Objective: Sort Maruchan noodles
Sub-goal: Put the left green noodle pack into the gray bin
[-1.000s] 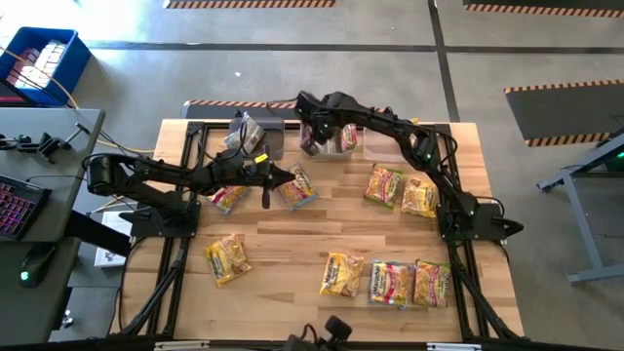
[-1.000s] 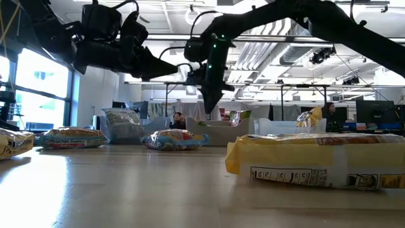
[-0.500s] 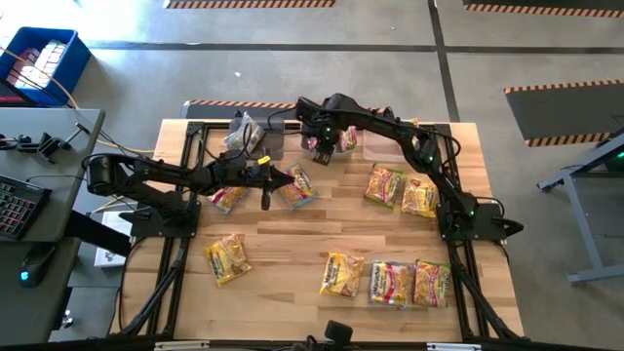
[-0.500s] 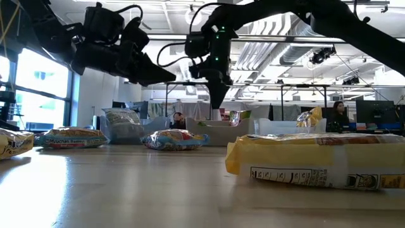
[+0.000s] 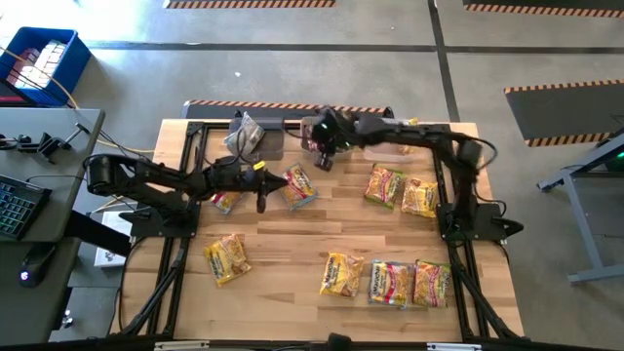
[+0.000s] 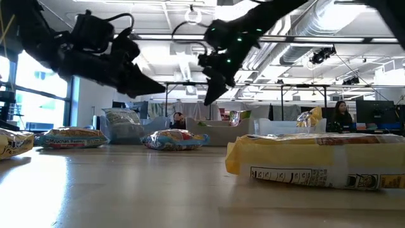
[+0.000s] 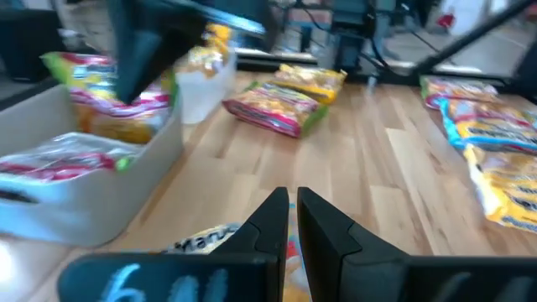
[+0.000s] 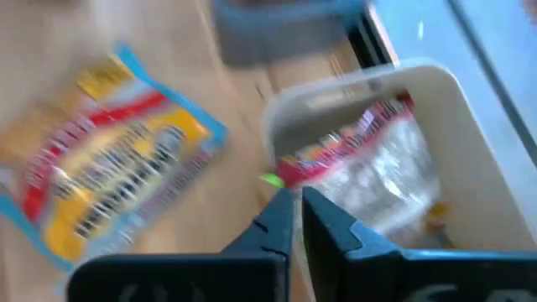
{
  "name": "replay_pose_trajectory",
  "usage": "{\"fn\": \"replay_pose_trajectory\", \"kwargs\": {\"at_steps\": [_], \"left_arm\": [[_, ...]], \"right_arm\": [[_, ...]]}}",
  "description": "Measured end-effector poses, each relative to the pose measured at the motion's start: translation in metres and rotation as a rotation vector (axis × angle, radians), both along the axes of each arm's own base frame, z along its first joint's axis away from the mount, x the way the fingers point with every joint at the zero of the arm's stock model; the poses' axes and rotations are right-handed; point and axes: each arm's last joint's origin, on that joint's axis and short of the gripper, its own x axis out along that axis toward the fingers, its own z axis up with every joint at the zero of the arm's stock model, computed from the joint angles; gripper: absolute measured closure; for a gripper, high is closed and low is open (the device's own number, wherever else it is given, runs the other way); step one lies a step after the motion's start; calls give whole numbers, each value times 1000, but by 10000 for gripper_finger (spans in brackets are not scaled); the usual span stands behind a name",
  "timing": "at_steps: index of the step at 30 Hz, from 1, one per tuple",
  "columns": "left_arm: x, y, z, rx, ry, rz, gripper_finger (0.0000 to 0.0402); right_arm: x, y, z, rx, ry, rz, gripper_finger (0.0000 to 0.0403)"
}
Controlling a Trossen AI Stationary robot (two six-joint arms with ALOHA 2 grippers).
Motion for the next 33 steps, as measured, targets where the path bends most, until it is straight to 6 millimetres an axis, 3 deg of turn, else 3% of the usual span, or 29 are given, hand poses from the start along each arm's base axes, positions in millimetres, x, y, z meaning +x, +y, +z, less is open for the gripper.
{"fn": "replay_pose_trajectory", "kwargs": {"at_steps": [6, 11, 16, 19, 33], "left_arm": [[-10, -1, -5, 11, -33, 75, 383], [-10, 0, -6, 67, -16, 74, 383], [-7, 3, -2, 96, -25, 140, 383], [-5, 4, 1, 115, -31, 142, 383], [-4, 4, 1, 122, -12, 123, 383]], "right_arm": [[-16, 25, -37, -53, -221, -59, 374], [-16, 26, -55, -59, -185, -105, 290], [-15, 15, -52, -84, -204, -129, 201], [-17, 10, -55, -86, -199, -143, 169], [-13, 6, -61, -48, -235, -147, 166]]}}
